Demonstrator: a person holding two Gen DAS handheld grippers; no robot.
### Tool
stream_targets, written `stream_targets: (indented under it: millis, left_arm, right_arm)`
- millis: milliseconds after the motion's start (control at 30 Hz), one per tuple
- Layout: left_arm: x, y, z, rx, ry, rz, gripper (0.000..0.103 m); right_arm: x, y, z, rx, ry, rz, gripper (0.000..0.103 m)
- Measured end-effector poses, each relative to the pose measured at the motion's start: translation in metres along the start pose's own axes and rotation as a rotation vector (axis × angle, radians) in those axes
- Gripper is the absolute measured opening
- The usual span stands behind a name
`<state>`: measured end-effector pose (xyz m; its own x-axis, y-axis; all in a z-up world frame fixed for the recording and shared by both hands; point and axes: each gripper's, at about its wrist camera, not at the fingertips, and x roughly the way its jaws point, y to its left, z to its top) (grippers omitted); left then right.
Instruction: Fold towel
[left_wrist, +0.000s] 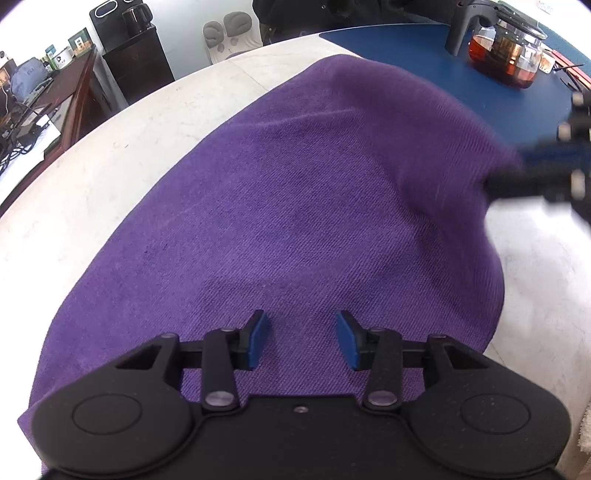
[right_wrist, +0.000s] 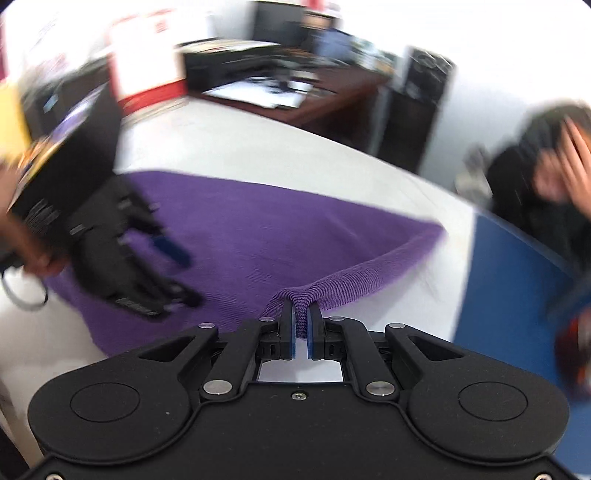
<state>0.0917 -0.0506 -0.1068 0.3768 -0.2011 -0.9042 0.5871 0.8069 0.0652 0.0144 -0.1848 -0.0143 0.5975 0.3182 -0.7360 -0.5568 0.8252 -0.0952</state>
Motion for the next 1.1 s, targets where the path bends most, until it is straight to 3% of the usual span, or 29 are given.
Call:
stream_targets:
  millis: [100,167,300,333,367,533,600,667,700,767,933,1100]
  left_arm:
    - [0.001,0.005,-0.001,-0.015,-0.005,-0.020,0.041]
    - [0.001,0.006,-0.001,-0.012,-0.007,-0.027,0.043]
    - [0.002,0.008,-0.001,-0.001,-0.008,-0.041,0.043]
    - [0.002,0.009,-0.001,0.002,-0.008,-0.044,0.044]
    - [0.002,0.009,-0.001,0.006,-0.007,-0.048,0.044]
    - [0.001,0.011,-0.002,0.026,-0.007,-0.060,0.044]
    - [0.001,0.011,-0.002,0.029,-0.007,-0.060,0.044]
    - [0.000,0.011,-0.002,0.028,-0.007,-0.060,0.044]
    - [0.000,0.011,-0.002,0.027,-0.007,-0.060,0.044]
    - [0.000,0.011,-0.002,0.026,-0.008,-0.061,0.044]
    - [0.001,0.011,-0.002,0.026,-0.013,-0.063,0.044]
    - [0.000,0.012,-0.004,0.028,-0.017,-0.067,0.044]
  right_arm:
    - [0.009,0.012,-0.001,0.015,0.004,0.096,0.010]
    - [0.012,0.013,-0.004,0.052,-0.015,0.160,0.026]
    - [0.008,0.001,-0.010,0.142,-0.037,0.217,0.037]
    - [0.005,-0.004,-0.012,0.177,-0.044,0.243,0.049]
    - [0.001,-0.010,-0.014,0.206,-0.057,0.268,0.053]
    - [-0.020,-0.031,-0.027,0.332,-0.105,0.265,0.053]
    - [-0.007,-0.044,-0.031,0.425,-0.044,0.193,0.051]
    - [0.012,-0.058,-0.036,0.572,0.011,0.180,0.040]
    - [0.018,-0.062,-0.038,0.627,0.028,0.180,0.040]
    - [0.030,-0.064,-0.042,0.696,0.068,0.154,0.031]
    - [0.048,-0.062,-0.046,0.746,0.113,0.130,0.021]
    - [0.056,-0.068,-0.057,0.831,0.146,0.157,0.021]
